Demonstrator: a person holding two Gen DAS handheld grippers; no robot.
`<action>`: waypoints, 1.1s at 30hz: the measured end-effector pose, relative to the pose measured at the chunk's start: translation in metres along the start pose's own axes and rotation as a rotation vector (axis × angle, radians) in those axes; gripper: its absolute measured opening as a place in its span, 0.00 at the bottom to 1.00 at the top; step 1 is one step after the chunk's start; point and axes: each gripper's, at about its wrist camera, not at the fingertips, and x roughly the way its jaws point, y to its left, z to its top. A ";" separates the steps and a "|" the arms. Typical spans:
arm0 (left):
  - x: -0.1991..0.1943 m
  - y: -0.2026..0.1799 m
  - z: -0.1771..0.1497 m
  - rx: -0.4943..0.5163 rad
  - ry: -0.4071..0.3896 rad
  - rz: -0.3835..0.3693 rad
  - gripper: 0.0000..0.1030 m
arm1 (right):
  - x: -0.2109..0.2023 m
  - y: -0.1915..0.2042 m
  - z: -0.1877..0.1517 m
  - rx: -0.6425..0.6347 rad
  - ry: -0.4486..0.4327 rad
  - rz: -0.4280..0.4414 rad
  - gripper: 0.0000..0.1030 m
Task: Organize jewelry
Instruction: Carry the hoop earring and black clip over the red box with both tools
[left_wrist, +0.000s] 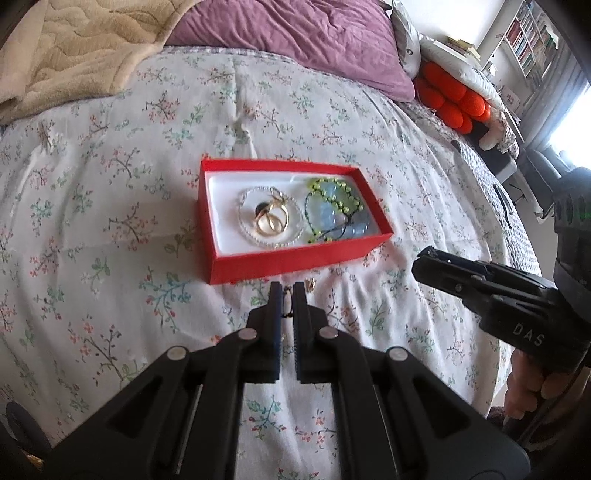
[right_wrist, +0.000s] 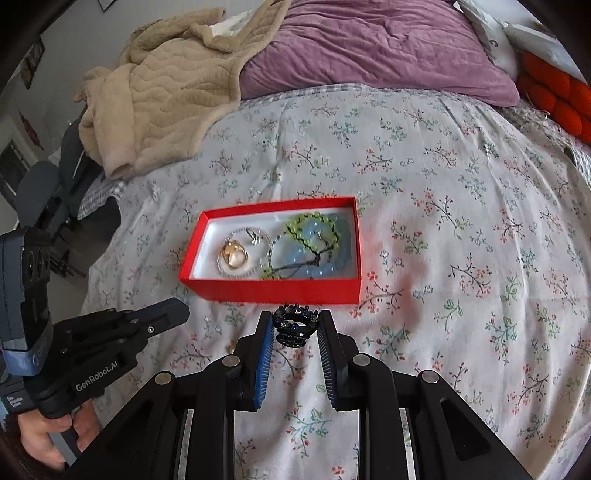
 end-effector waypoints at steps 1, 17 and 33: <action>-0.001 0.000 0.002 0.003 -0.003 0.003 0.06 | 0.000 0.000 0.002 0.006 -0.003 0.005 0.24; 0.024 0.009 0.034 0.035 -0.042 0.062 0.06 | 0.026 -0.006 0.031 0.024 -0.024 0.029 0.24; 0.054 0.018 0.050 0.063 -0.053 0.064 0.06 | 0.067 -0.017 0.042 0.030 0.011 0.017 0.24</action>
